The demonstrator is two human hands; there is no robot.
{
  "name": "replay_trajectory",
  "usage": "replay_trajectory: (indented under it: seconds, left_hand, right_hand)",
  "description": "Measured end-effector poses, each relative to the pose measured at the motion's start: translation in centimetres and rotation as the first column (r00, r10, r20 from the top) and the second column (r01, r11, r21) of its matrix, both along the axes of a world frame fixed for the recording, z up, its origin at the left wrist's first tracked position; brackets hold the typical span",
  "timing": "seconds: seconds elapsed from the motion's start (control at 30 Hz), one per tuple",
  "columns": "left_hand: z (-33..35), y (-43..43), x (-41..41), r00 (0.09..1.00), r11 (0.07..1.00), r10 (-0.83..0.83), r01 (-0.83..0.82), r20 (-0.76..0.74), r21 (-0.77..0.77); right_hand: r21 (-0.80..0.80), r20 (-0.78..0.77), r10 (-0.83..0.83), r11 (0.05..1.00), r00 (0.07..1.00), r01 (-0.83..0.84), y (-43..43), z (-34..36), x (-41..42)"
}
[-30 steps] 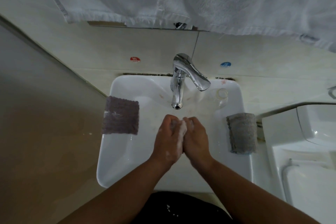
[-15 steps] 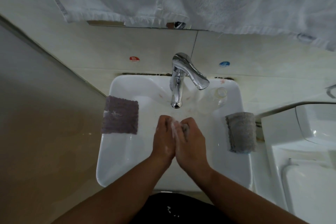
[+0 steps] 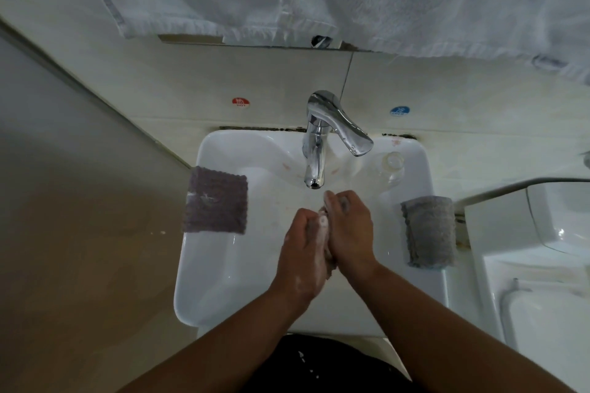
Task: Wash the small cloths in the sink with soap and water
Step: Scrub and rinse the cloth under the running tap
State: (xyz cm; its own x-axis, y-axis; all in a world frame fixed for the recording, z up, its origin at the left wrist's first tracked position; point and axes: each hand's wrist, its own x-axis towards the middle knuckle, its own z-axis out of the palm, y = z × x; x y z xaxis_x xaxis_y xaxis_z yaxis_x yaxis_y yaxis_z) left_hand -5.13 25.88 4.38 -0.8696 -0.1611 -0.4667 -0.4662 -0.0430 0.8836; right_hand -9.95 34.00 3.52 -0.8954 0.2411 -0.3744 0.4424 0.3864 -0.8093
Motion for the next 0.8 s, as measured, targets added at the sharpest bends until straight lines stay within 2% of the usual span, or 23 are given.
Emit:
replay_trajectory:
  seconds: [0.07,0.13,0.2,0.3,0.4,0.43,0.5,0.57,0.6,0.67,0.73,0.8]
  left_hand:
    - [-0.1,-0.6,-0.7,0.998,0.998,-0.022,0.018,-0.052,-0.063]
    - [-0.7,-1.4,-2.1,0.997,0.979,0.082,-0.082,-0.009,-0.187]
    - [-1.1,-1.8,-2.6,0.990,0.963,0.137,-0.123,0.044,-0.239]
    - [-0.3,-1.0,-1.2,1.000,0.980,0.008,-0.012,-0.021,-0.200]
    - [0.3,-0.6,-0.4,0.993,0.987,-0.108,0.101,-0.052,-0.124]
    - [0.1,-0.7,-0.8,0.995,0.986,-0.090,0.084,-0.040,-0.146]
    - [-0.6,-1.2,-2.0,0.998,0.975,0.055,-0.051,0.011,-0.215]
    - [-1.3,-1.5,-2.7,0.985,0.958,0.159,-0.140,0.060,-0.250]
    - [-1.3,-1.4,-2.4,0.988,0.963,0.144,-0.125,0.063,-0.238]
    - [-0.6,-0.6,-1.0,0.997,0.985,0.058,-0.048,0.060,-0.163]
    - [0.3,0.1,0.1,0.999,0.999,-0.007,0.009,0.047,-0.038]
    - [0.2,-0.2,-0.3,1.000,0.997,-0.012,0.011,-0.013,-0.076]
  right_hand:
    - [-0.023,0.073,0.002,1.000,0.997,0.000,-0.3,-0.2,1.1]
    - [-0.026,0.092,0.081,0.997,0.992,-0.079,-1.3,0.9,3.2]
    - [-0.036,0.051,0.124,0.992,0.991,-0.123,-2.0,1.8,4.0]
    - [0.033,-0.016,0.023,0.999,1.000,-0.023,-1.3,1.0,1.4]
    - [-0.091,0.101,-0.095,0.990,0.990,0.105,-0.4,-0.3,0.1]
    - [-0.103,0.143,-0.098,0.988,0.985,0.113,-0.6,-0.5,0.8]
    - [-0.111,0.182,-0.031,0.992,0.983,0.052,-1.5,0.2,2.5]
    - [-0.107,0.150,0.064,0.993,0.987,-0.048,-2.2,0.9,3.3]
    - [-0.039,0.113,0.087,0.996,0.990,-0.083,-2.1,1.2,2.9]
    - [0.066,0.066,0.035,0.997,0.997,-0.040,-1.3,0.6,1.1]
    - [-0.002,0.105,-0.042,0.999,0.994,0.043,-0.4,0.0,-0.4]
    - [-0.016,0.157,-0.041,0.999,0.987,0.044,-0.6,-0.3,0.3]
